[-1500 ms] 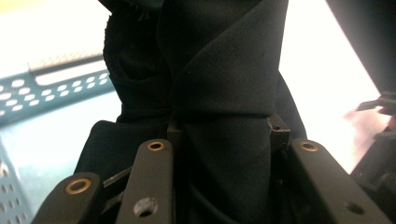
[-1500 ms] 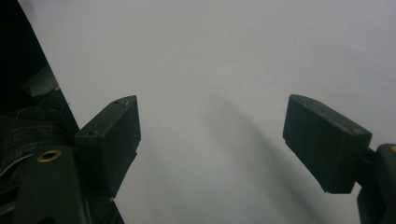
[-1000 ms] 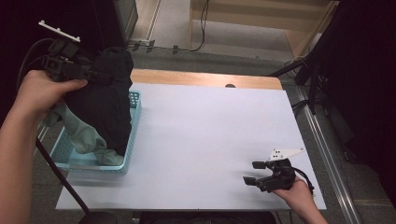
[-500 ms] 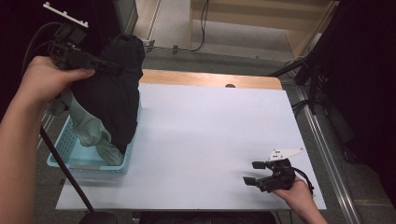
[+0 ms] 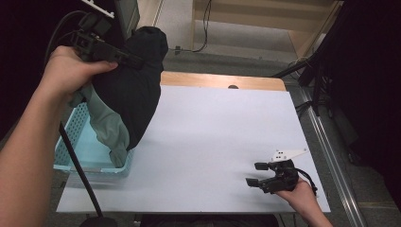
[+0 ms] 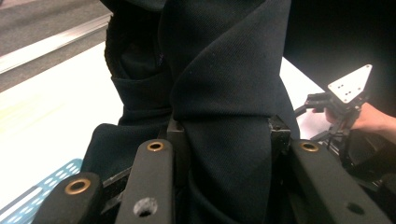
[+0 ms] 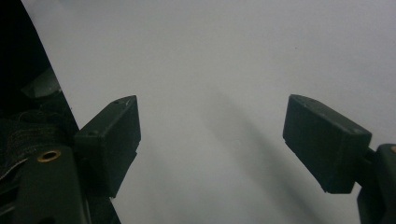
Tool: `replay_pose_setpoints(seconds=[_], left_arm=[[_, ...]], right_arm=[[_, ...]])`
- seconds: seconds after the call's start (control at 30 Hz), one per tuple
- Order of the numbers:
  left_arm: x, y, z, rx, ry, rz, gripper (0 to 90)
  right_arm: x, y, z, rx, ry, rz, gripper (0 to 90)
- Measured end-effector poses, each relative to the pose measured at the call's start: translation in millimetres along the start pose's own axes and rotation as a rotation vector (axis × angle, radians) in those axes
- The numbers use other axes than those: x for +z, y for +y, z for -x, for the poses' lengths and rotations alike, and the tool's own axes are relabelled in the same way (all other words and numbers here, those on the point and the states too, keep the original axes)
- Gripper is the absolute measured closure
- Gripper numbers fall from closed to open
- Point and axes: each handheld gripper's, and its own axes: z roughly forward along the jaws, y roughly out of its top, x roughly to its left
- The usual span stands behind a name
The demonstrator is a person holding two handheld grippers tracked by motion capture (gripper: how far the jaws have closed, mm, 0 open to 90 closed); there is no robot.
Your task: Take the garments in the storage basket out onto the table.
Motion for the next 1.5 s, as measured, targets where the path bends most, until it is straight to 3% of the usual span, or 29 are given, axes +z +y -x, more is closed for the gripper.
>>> replay_pose_setpoints(seconds=[0.43,0.8,0.87,1.13,1.33,1.5], left_arm=[[20.5,16.2,22.1,0.017,-0.024,-0.001,66.3],[15.9,33.9,40.8,0.047,-0.008,0.012,66.3],[18.4,38.9,46.0,0.051,-0.028,0.023,66.3],[35.3,51.1,60.7,0.092,-0.066,0.03,66.2],[47.9,56.5,65.0,0.103,-0.068,0.02,66.2],[61.8,64.6,72.6,0.112,-0.068,0.039,66.2]], right_arm=[[7.1,10.9,-0.2,-0.028,0.03,-0.003,17.7],[13.7,18.0,-0.3,-0.051,0.049,-0.01,17.7],[13.8,18.2,-0.6,-0.053,0.049,-0.011,17.7],[11.4,16.8,0.1,-0.052,0.046,-0.007,17.7],[10.1,16.0,-0.5,-0.046,0.046,-0.005,17.7],[8.9,15.3,0.3,-0.047,0.042,-0.002,17.7]])
